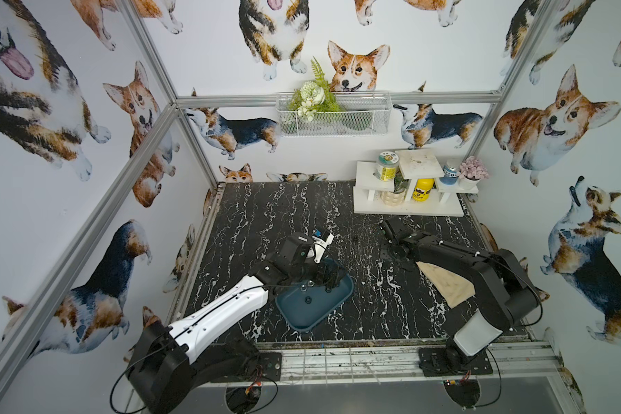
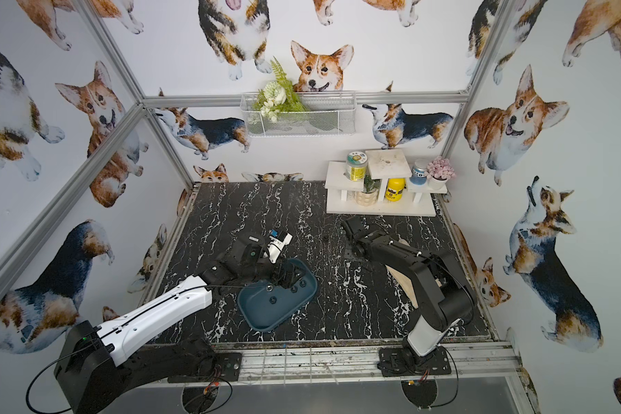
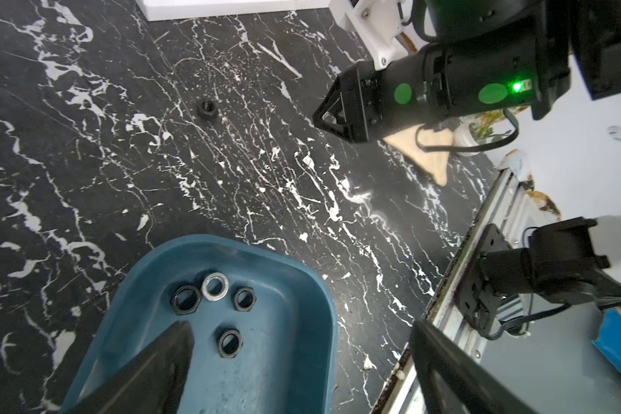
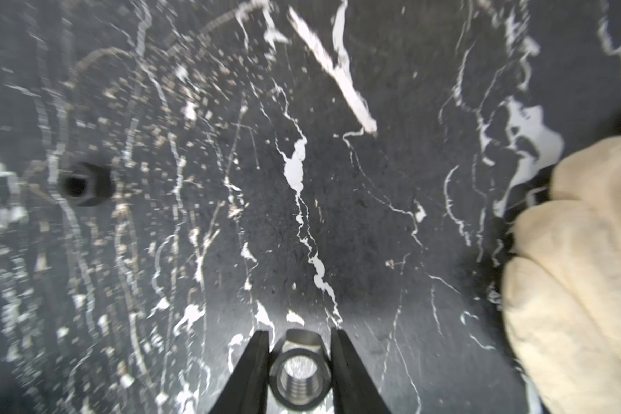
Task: Put the nuts on the desktop into the storage box
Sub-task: Pick up the nut from the center of the board.
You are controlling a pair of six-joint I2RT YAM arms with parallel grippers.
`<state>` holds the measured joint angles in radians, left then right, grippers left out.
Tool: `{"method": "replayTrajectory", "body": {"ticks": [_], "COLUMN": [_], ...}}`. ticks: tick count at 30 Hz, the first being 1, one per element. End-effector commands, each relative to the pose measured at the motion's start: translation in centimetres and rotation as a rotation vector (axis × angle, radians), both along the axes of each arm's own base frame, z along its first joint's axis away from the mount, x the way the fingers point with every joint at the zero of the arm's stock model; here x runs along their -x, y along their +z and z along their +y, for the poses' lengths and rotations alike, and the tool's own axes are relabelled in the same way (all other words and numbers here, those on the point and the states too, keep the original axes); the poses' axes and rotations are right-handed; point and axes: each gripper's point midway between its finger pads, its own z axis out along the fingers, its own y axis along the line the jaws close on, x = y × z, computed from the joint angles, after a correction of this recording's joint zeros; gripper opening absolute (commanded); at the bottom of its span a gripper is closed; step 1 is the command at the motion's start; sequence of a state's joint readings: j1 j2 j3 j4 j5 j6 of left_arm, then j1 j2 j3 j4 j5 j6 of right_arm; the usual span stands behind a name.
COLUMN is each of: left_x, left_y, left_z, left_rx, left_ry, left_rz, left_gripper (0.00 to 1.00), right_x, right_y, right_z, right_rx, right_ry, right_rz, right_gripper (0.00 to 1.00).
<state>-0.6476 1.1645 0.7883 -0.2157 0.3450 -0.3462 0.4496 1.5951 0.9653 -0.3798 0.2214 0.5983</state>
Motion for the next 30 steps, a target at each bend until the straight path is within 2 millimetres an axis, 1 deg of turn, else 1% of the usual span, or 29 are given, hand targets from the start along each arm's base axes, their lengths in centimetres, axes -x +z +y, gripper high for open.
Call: {"method": "replayTrajectory", "body": {"ticks": [1, 4, 6, 9, 10, 11, 12, 13, 14, 16, 17, 18, 19, 22, 25, 28, 30], "left_x": [0.1, 0.0, 0.0, 0.2, 0.3, 0.4, 0.5, 0.7, 0.8, 1.1, 1.2, 1.4, 1.7, 2.4, 3.3, 4.3, 5.2], "left_y": [2.0, 3.0, 3.8, 5.3, 5.4, 5.6, 5.9, 6.3, 6.5, 7.6, 8.2, 7.7, 7.8, 9.1, 10.5, 10.9, 11.2], "left_z": [-1.4, -2.0, -2.4, -3.1, -3.3, -3.6, -3.9, -4.2, -4.4, -4.7, -4.7, -4.6, -4.6, -4.8, -5.1, -5.6, -6.1], "left_rx": [0.129, 0.225, 0.298, 0.396, 0.418, 0.434, 0.452, 0.474, 0.497, 0.550, 0.569, 0.578, 0.592, 0.654, 0.729, 0.770, 0.776], "left_ry": [-0.048, -0.076, -0.098, -0.129, -0.135, -0.143, -0.159, -0.175, -0.190, -0.214, -0.222, -0.220, -0.228, -0.278, -0.336, -0.384, -0.433], "left_rz": [-0.004, 0.025, 0.059, 0.086, 0.111, 0.134, 0.159, 0.179, 0.192, 0.195, 0.189, 0.209, 0.216, 0.219, 0.254, 0.280, 0.291], "left_gripper": [1.00, 1.00, 1.00, 1.00, 1.00, 1.00, 1.00, 1.00, 1.00, 1.00, 1.00, 0.99, 0.99, 0.99, 0.97, 0.95, 0.93], "right_x": [-0.2, 0.3, 0.7, 1.6, 2.1, 2.5, 3.2, 3.8, 4.3, 6.0, 6.7, 7.4, 8.3, 11.0, 13.4, 15.6, 16.7], "right_y": [2.4, 5.0, 7.3, 10.9, 12.4, 13.2, 15.2, 16.5, 17.3, 19.7, 20.3, 21.1, 22.0, 23.6, 24.4, 24.6, 24.4], "right_z": [1.3, 2.6, 3.2, 4.6, 5.2, 5.6, 5.8, 6.1, 6.2, 6.8, 6.8, 6.8, 6.8, 7.1, 7.4, 8.1, 8.4], "right_rx": [-0.074, -0.168, -0.242, -0.359, -0.403, -0.434, -0.475, -0.506, -0.526, -0.568, -0.574, -0.578, -0.581, -0.572, -0.562, -0.534, -0.512], "right_ry": [0.074, 0.142, 0.170, 0.255, 0.295, 0.328, 0.365, 0.397, 0.425, 0.531, 0.564, 0.593, 0.633, 0.766, 0.889, 1.023, 1.092], "right_rz": [-0.078, -0.172, -0.258, -0.384, -0.438, -0.476, -0.550, -0.607, -0.651, -0.785, -0.831, -0.886, -0.943, -1.072, -1.166, -1.232, -1.258], "right_gripper": [0.21, 0.21, 0.21, 0.21, 0.21, 0.21, 0.21, 0.21, 0.21, 0.22, 0.23, 0.23, 0.23, 0.23, 0.25, 0.25, 0.25]}}
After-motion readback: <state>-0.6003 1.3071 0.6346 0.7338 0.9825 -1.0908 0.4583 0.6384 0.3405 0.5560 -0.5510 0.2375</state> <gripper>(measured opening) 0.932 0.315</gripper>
